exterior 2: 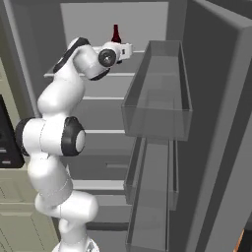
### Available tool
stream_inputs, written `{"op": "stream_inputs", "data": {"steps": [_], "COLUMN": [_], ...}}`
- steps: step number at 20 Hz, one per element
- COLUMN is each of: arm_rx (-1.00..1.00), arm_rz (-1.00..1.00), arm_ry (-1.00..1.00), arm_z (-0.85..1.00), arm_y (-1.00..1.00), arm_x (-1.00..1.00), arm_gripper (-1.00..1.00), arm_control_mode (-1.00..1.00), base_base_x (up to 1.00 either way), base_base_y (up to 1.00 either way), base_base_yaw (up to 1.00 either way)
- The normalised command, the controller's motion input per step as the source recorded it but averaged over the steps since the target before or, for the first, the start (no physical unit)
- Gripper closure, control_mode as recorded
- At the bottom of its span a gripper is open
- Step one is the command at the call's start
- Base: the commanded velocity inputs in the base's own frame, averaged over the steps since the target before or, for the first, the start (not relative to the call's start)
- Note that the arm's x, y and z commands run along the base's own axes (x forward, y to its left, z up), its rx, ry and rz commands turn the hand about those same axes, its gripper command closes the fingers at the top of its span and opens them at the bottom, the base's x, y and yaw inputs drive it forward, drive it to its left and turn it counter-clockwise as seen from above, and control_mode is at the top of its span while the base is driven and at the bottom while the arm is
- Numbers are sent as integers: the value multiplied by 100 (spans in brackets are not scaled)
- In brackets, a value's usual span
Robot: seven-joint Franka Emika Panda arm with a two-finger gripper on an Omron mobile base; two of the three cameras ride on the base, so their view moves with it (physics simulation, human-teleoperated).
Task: Place the beer and liquor on the top shelf of the fridge to keep them out of children's reach, and place the avocado on lower shelves for easy access.
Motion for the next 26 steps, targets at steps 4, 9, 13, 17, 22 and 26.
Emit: {"op": "stream_inputs", "data": {"steps": [4,9,13,17,22,26], "arm_rx": [-5,-5,-6,-4,-4,-3], "arm_rz": [-2,-1,0,0,0,0], "arm_ry": [14,20,23,28,28,25], "arm_z": [-9,-10,-18,-16,-20,-17], "arm_y": [0,0,3,8,11,12], "arm_x": [-100,-100,-100,-100,-93,-79], "arm_gripper": [-100,-100,-100,-100,-100,-100], "arm_control_mode": [-100,-100,-100,-100,-100,-100], "base_base_x": [0,0,0,0,0,0], "base_base_y": [0,0,0,0,0,0], "base_base_yaw": [0,0,0,0,0,0]}}
